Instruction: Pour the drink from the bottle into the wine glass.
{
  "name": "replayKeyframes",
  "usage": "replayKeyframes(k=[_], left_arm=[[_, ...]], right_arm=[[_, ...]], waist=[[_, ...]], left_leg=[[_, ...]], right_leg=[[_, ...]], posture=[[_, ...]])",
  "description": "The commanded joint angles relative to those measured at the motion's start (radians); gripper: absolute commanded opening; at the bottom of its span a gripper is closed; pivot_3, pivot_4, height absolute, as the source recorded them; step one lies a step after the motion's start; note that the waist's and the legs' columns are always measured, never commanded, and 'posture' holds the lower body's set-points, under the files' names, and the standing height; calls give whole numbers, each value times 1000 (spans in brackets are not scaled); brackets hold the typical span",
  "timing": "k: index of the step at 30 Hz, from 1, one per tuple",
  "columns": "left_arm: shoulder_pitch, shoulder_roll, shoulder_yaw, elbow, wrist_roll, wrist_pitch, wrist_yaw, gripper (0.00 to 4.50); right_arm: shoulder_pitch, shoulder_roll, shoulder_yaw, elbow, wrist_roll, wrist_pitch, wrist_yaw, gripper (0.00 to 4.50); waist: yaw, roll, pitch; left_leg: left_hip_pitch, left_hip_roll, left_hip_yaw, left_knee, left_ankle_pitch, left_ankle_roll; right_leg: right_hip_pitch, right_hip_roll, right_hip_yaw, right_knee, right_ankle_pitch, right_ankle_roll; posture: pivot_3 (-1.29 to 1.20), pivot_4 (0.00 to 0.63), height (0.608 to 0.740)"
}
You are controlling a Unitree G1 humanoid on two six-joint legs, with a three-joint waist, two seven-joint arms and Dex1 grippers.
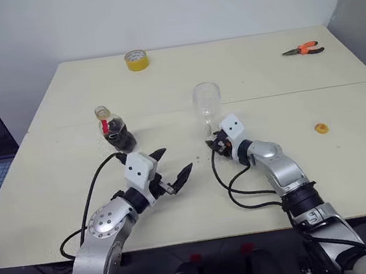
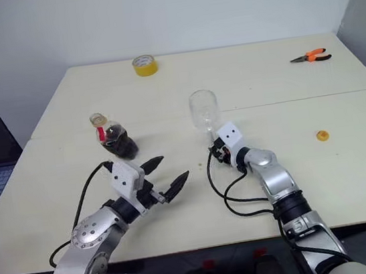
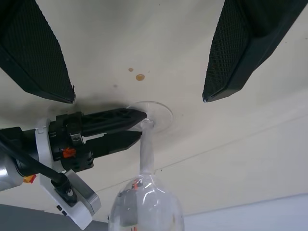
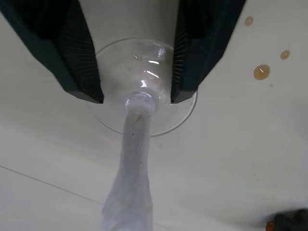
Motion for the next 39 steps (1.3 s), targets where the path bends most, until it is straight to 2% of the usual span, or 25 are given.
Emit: replayKeyframes(k=[1, 4, 10, 17, 22, 25, 28, 33, 39], left_arm=[[-7, 1, 12, -18, -1, -19, -1, 4500], [-5, 2, 17, -19, -2, -19, 1, 4500], [9, 0, 42, -26, -12, -19, 11, 4500], [35, -24, 120, -37, -63, -6, 36, 4500], [87, -36, 194, -25, -94, -17, 56, 4500], [100, -52, 221, 7, -81, -55, 70, 4500], [98, -64, 234, 48, -62, -97, 82, 4500], [73, -85, 279, 95, -38, -175, 133, 4500], [27, -73, 297, 152, -35, -189, 145, 4500]], right_arm=[[2, -6, 3, -3, 2, 14, 2, 3549], [0, -15, -2, -18, 5, 23, 5, 4482], [28, -87, -30, -163, 36, 93, 51, 4482], [90, -245, -77, -403, 124, 257, 146, 4482], [141, -441, -148, -534, 211, 323, 282, 4482], [172, -566, -186, -602, 307, 378, 411, 4482], [195, -640, -221, -653, 396, 391, 498, 4482], [127, -633, -349, -756, 650, 430, 569, 4482], [-64, -567, -315, -767, 741, 512, 426, 4482]], waist=[[0, 0, 0], [0, 0, 0], [3, 0, 0], [3, -1, 1], [5, -1, 2], [8, -1, 4], [11, -2, 5], [10, -4, 9], [14, -9, 13]], left_leg=[[0, 0, 0, 0, 0, 0], [0, 0, 0, 0, 0, 0], [-1, -1, 0, 1, 0, 0], [-3, 0, 0, 0, 0, 0], [-4, -1, 0, 0, 0, 0], [-4, -1, 0, 1, 0, 0], [-4, 0, -1, 1, 0, 1], [-4, 0, 0, 1, 0, 1], [-4, 0, -1, 1, 0, 1]], right_leg=[[0, 0, 0, 0, 0, 0], [0, 0, 0, 0, 0, 0], [0, -1, 0, -1, 0, 0], [0, -1, 0, -1, 0, 0], [1, -1, 0, -2, 0, 0], [1, -1, -1, -2, 0, 0], [3, -1, -2, -3, 0, 0], [3, -1, -1, -3, 0, 0], [3, -1, -2, -3, 0, 0]], posture=[[0, 150, 740], [0, 150, 740], [0, 150, 740], [0, 150, 740], [0, 150, 740], [0, 150, 740], [0, 150, 740], [0, 150, 740], [0, 150, 740]])
